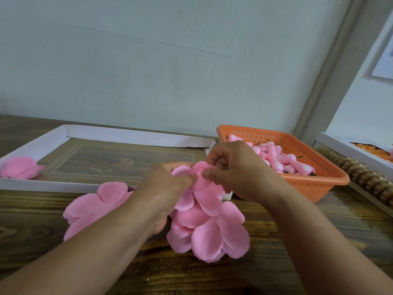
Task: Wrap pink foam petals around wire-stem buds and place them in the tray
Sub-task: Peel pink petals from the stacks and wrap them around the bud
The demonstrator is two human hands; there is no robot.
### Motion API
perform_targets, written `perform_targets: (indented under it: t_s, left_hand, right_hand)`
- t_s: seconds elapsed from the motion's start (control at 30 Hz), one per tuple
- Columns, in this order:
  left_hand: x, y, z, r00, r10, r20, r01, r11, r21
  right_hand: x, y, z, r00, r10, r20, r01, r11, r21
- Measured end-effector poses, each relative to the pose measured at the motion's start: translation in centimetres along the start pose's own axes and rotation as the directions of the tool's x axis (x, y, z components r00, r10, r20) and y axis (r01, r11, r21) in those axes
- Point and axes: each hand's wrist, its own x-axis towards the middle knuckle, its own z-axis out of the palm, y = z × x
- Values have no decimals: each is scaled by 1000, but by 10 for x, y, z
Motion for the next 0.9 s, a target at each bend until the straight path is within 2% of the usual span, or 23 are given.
perform_targets:
  t_s: [0.4, 0.53, 0.63, 0.8, 0.9]
  left_hand:
    - [2, 2, 4, 998, 17, -56, -14, 998, 66]
    - [1, -2, 4, 995, 97, -30, -94, 991, 96]
    - [1, 1, 0, 994, 105, -20, -103, 991, 83]
    - [3, 4, -3, 996, 17, -84, -15, 999, 30]
    - [4, 3, -2, 986, 17, -167, -9, 999, 47]
  right_hand:
    - [0, -9, 20, 983, 70, -169, -60, 996, 66]
    - [1, -11, 25, 970, 65, -236, -79, 996, -51]
    - [3, -10, 23, 967, 79, -240, -87, 996, -21]
    - [4, -6, 14, 952, 104, -288, -88, 994, 70]
    - [4, -6, 15, 951, 102, -291, -82, 993, 82]
